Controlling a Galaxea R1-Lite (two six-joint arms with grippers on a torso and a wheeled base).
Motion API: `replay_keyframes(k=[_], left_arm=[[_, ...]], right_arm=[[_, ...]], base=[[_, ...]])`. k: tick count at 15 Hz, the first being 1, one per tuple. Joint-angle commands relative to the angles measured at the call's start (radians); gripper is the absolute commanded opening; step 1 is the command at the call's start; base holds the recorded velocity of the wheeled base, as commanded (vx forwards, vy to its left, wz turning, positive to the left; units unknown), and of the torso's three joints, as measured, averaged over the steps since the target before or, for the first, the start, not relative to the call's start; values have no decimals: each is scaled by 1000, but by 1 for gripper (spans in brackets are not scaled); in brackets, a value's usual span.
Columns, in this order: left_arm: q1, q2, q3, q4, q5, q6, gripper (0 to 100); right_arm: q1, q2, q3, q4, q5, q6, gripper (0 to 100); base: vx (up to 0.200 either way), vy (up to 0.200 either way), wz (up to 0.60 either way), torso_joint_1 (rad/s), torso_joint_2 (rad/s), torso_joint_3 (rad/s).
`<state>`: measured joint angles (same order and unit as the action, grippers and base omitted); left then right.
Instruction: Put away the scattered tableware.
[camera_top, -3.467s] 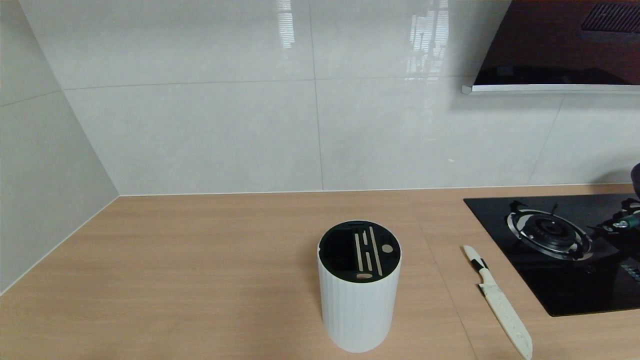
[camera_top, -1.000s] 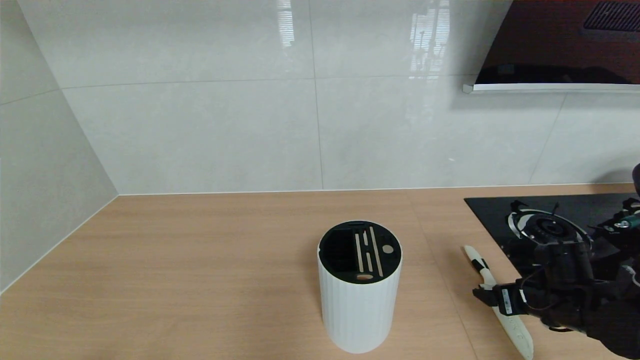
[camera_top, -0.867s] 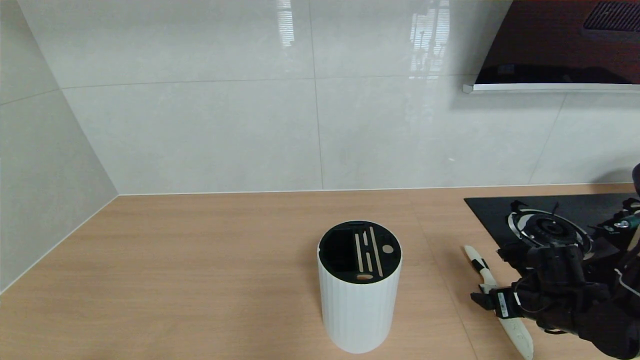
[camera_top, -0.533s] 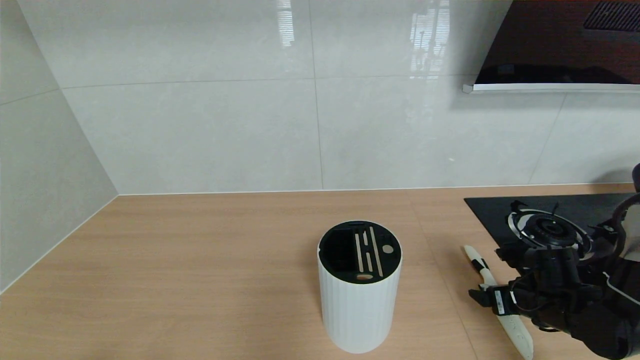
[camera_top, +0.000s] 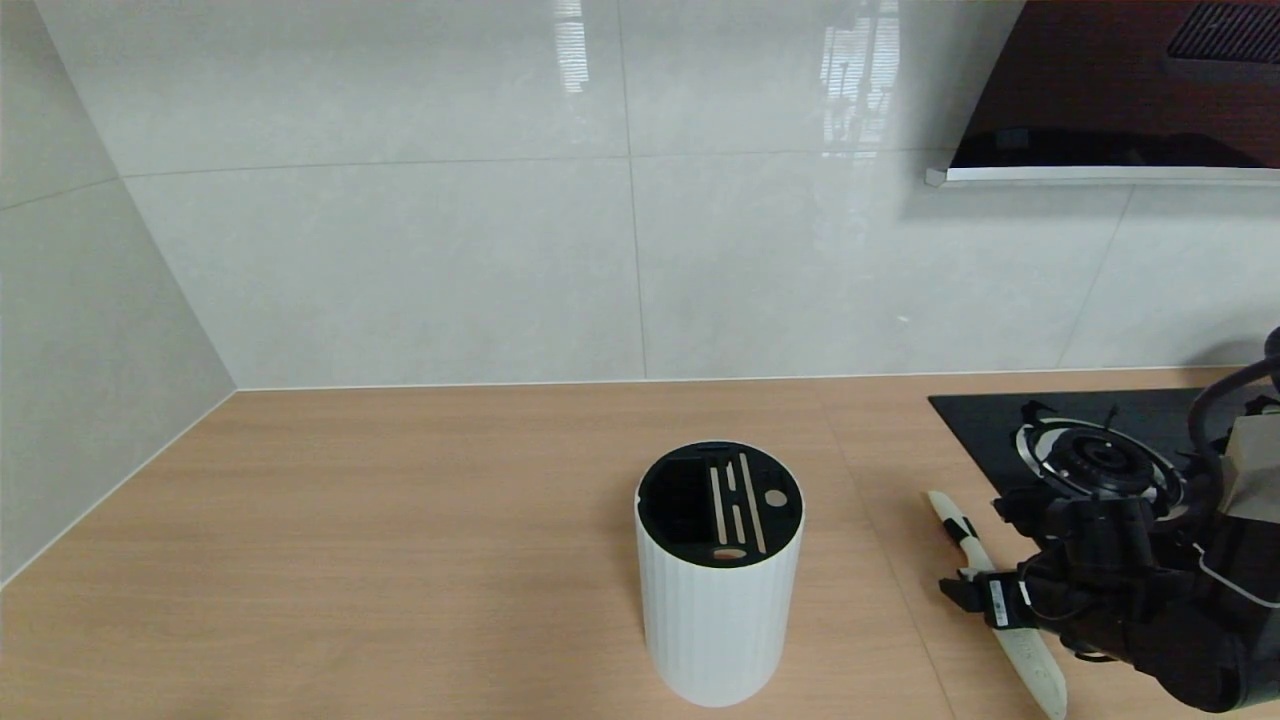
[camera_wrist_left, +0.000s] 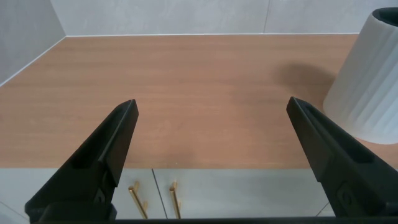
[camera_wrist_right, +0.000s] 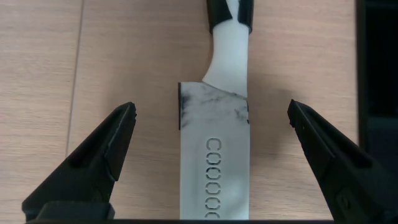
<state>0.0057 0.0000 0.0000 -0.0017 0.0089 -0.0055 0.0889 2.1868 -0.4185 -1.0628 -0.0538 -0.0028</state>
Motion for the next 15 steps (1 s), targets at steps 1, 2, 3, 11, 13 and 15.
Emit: replay_keyframes(k=[1,2,3,11,13,15], left_arm=[[0,0,0,0,0,-1,100],[0,0,0,-1,0,-1,100],[0,0,0,0,0,-1,100],[0,0,0,0,0,-1,100],[0,0,0,-1,0,-1,100],[0,0,0,0,0,-1,100]], right_arm=[[0,4,0,-5,2,0,100],[0,5,0,-13,0,0,100],[0,7,0,-19,0,0,100],[-8,25,0,-22,2,0,100],[-12,33,0,-22,2,0,100],[-14,33,1,-22,3,0,0]], base=[[0,0,0,0,0,0],[0,0,0,0,0,0],[0,0,0,0,0,0],[0,0,0,0,0,0],[0,0,0,0,0,0],[0,0,0,0,0,0]])
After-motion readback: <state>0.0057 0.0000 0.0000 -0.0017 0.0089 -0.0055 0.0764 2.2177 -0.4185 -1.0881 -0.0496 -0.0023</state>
